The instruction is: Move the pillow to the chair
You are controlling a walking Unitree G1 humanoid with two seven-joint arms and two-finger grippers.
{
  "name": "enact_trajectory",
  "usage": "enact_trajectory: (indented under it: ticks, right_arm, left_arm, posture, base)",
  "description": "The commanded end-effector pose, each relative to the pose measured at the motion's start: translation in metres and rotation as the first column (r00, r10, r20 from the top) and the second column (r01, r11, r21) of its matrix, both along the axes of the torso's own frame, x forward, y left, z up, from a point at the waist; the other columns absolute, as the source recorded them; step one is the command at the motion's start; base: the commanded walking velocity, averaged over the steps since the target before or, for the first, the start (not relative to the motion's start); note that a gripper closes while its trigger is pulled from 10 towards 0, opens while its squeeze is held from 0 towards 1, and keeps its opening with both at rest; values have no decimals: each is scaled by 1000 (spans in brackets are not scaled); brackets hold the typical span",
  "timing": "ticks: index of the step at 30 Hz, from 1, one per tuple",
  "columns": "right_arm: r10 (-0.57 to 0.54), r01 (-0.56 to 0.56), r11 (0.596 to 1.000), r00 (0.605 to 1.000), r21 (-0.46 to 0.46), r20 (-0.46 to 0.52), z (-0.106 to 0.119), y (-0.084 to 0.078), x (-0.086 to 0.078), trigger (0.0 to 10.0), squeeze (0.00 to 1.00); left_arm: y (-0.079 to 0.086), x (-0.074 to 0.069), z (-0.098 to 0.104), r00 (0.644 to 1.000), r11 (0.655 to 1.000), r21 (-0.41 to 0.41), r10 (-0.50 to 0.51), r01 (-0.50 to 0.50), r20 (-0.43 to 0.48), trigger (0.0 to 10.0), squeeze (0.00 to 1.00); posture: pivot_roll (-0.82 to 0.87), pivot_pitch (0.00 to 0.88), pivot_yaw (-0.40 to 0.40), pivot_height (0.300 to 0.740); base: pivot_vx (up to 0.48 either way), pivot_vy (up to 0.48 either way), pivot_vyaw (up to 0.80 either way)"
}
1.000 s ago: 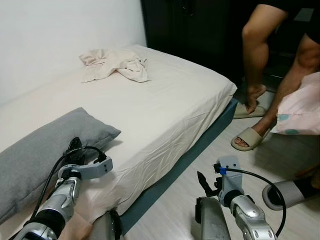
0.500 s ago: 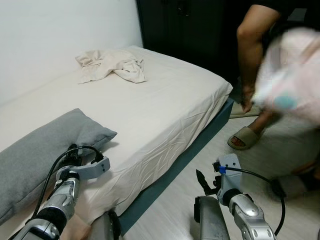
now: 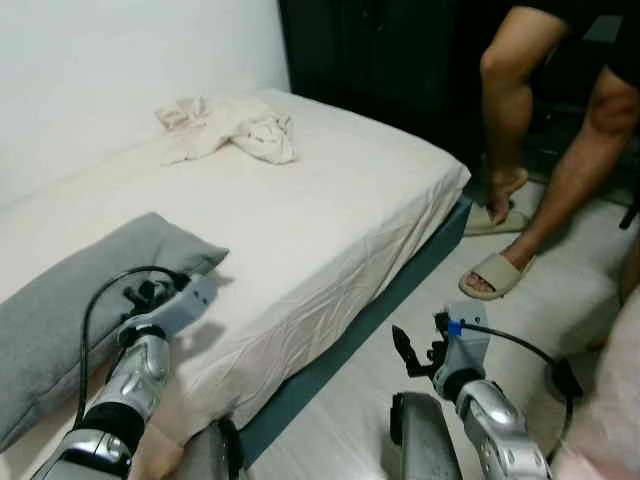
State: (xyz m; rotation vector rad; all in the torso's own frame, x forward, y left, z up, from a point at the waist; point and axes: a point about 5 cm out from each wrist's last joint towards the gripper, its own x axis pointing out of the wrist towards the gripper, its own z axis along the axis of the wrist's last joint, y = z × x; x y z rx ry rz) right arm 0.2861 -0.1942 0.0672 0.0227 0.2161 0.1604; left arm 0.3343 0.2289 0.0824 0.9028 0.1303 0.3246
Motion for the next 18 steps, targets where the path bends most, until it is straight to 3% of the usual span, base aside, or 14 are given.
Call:
enact_trajectory:
  ticks: [1,7,8,10,11,14,18]
  right_arm:
    - [6,-6,1000,1000,27,-25,-5,6,-2,10000,0]
    - [23,-22,999,999,26,-38,-8,12,-3,10000,0]
    - [28,-27,999,999,32,-31,-7,12,-3,10000,0]
    - [31,-31,999,999,35,-26,-6,12,-3,10000,0]
    - [33,-32,999,999,33,-23,-6,12,-3,10000,0]
    - [33,-32,998,999,46,-20,-4,10,-3,10000,0]
    - [29,-29,998,1000,51,-8,-1,8,-1,10000,0]
  left_arm:
    - [1,1,5,999,999,-33,1,0,39,0,0]
    - [-8,4,14,994,981,-192,-13,33,107,0,0]
    - [-11,5,17,992,969,-242,-14,44,126,8431,0]
    - [-12,6,18,990,960,-275,-13,51,138,8431,0]
    - [-14,7,23,986,947,-315,-15,67,165,10000,0]
    - [-17,9,36,970,929,-355,-14,102,241,10000,0]
    - [-19,12,48,959,932,-343,-20,121,283,10000,0]
  posture:
    - [-156,152,130,535]
    - [-155,152,124,535]
    - [-156,151,125,535]
    - [-156,151,125,535]
    - [-156,154,125,540]
    - [-154,157,123,555]
    - [-154,152,121,570]
  base:
    - [0,0,0]
    - [0,0,0]
    - [0,0,0]
    - [0,0,0]
    - [0,0,0]
    - [0,0,0]
    - [0,0,0]
